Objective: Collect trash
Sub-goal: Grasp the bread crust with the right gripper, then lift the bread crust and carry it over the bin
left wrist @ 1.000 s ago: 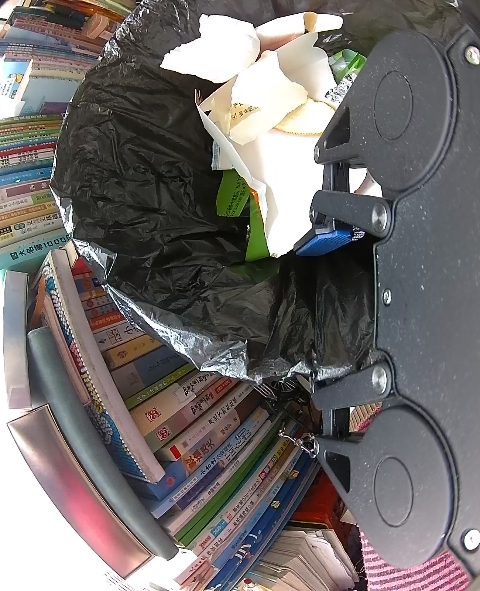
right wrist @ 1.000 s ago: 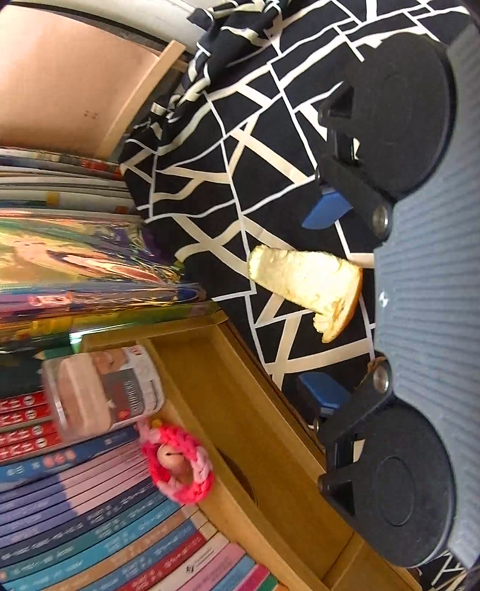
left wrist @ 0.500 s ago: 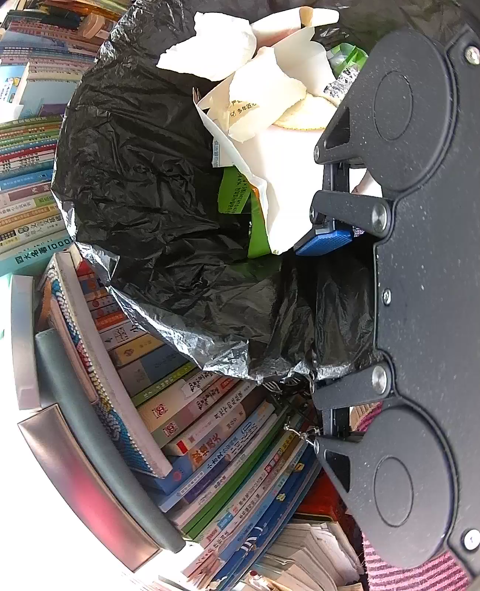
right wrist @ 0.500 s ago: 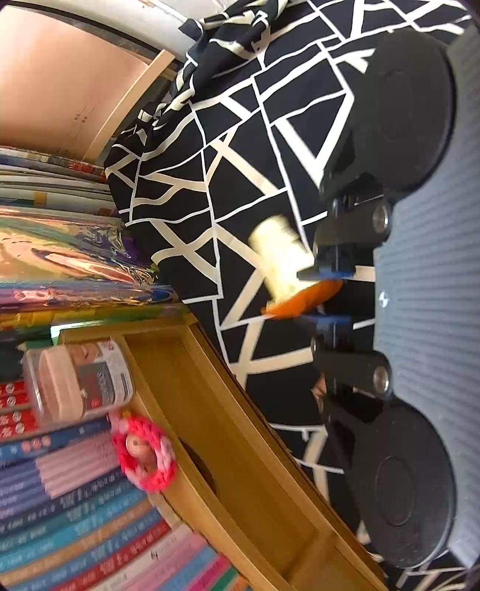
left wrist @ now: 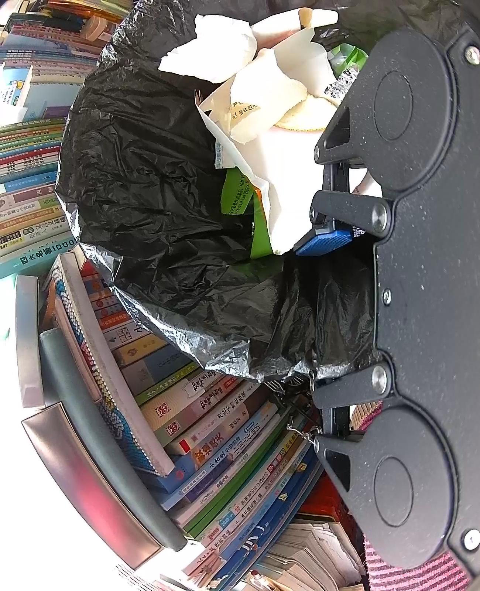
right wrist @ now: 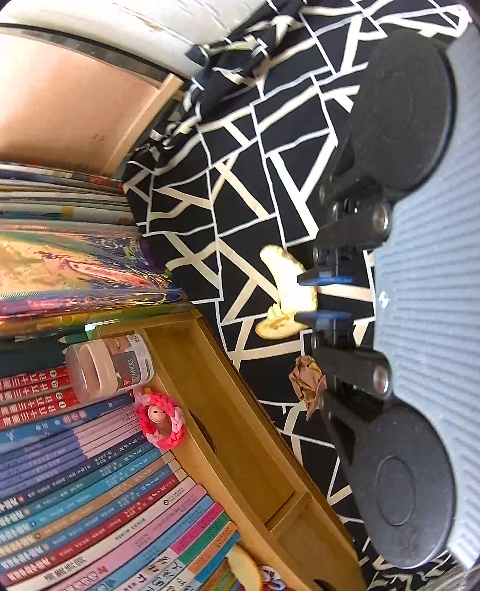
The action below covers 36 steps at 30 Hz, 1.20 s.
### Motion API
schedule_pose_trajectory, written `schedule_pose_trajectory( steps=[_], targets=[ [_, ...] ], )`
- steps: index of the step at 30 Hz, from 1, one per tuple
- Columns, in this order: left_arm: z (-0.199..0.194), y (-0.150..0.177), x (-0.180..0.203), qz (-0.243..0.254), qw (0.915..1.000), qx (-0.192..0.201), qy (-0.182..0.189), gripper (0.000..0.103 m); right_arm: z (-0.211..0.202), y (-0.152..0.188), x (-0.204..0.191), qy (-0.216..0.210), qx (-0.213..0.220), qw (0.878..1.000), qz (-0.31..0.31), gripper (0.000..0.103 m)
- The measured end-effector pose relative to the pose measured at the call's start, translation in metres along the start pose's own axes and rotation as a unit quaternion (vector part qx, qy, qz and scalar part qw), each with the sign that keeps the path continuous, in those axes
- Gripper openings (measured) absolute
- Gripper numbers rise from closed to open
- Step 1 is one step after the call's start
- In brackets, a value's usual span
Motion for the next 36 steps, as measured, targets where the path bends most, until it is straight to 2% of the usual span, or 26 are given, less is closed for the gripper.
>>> schedule_pose_trajectory(
  steps=[1, 4, 6, 12, 13, 15, 17, 19, 26, 36],
  targets=[
    [0.000, 0.000, 0.000, 0.000, 1.0000, 0.000, 0.000, 0.049, 0.002, 0.000, 0.000, -0.007, 0.001, 1.000, 0.004, 0.058],
    [0.000, 0.000, 0.000, -0.001, 1.0000, 0.000, -0.001, 0.049, 0.015, 0.000, 0.002, -0.002, 0.011, 1.000, 0.020, 0.083],
    [-0.001, 0.001, 0.001, 0.001, 1.0000, 0.002, -0.006, 0.049, 0.022, -0.001, 0.002, 0.003, 0.016, 0.999, 0.030, 0.089],
    [0.000, -0.002, 0.001, -0.002, 0.9999, -0.003, -0.010, 0.049, 0.049, -0.007, -0.003, 0.024, 0.030, 0.999, 0.029, 0.089],
    [0.000, -0.002, 0.001, -0.003, 0.9999, -0.004, -0.011, 0.049, 0.053, -0.007, -0.005, 0.024, 0.028, 0.999, 0.024, 0.075],
    [0.000, -0.003, 0.001, -0.006, 0.9999, -0.005, -0.011, 0.049, 0.060, -0.008, -0.007, 0.045, 0.022, 0.999, 0.019, 0.056],
    [0.001, -0.004, 0.001, -0.008, 0.9999, -0.006, -0.011, 0.049, 0.058, -0.010, -0.011, 0.053, 0.028, 0.998, 0.011, 0.049],
    [0.001, -0.004, 0.001, -0.008, 0.9999, -0.006, -0.011, 0.049, 0.052, -0.010, -0.011, 0.049, 0.027, 0.998, 0.010, 0.036],
    [0.001, -0.003, 0.000, -0.006, 0.9999, -0.003, -0.008, 0.049, 0.008, -0.005, -0.010, 0.022, 0.029, 0.999, 0.000, 0.033],
    [0.001, -0.001, -0.003, -0.006, 1.0000, -0.002, 0.004, 0.049, -0.104, 0.014, -0.040, -0.037, 0.061, 0.996, -0.048, 0.033]
  ],
)
Point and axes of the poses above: each gripper's, at about its wrist camera, not at the fingertips, and z roughly the way its jaws point, x to its right, y to its underside, the point moved 6 cm from there along z, roughly the way its jaws point, and after that the axes turned 14 degrees about -x, right-handed, at the moved point
